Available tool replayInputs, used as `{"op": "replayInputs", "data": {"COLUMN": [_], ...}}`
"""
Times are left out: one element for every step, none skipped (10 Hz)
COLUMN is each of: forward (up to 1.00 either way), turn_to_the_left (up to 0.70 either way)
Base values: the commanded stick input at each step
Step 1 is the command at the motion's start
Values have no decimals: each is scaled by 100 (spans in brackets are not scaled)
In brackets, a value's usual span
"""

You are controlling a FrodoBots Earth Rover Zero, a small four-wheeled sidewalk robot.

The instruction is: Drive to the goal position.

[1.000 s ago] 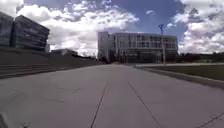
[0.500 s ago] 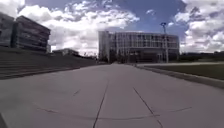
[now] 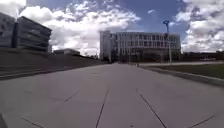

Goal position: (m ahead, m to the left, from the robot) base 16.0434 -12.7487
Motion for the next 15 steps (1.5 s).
{"op": "replayInputs", "data": {"forward": [70, 70, 70, 70, 70, 70, 70, 70, 70, 70, 70, 70, 70, 70, 70], "turn_to_the_left": [0, 0, 0, 0, 0, 0, 0, 0, 0, 0, 0, 0, 0, 0, 0]}}
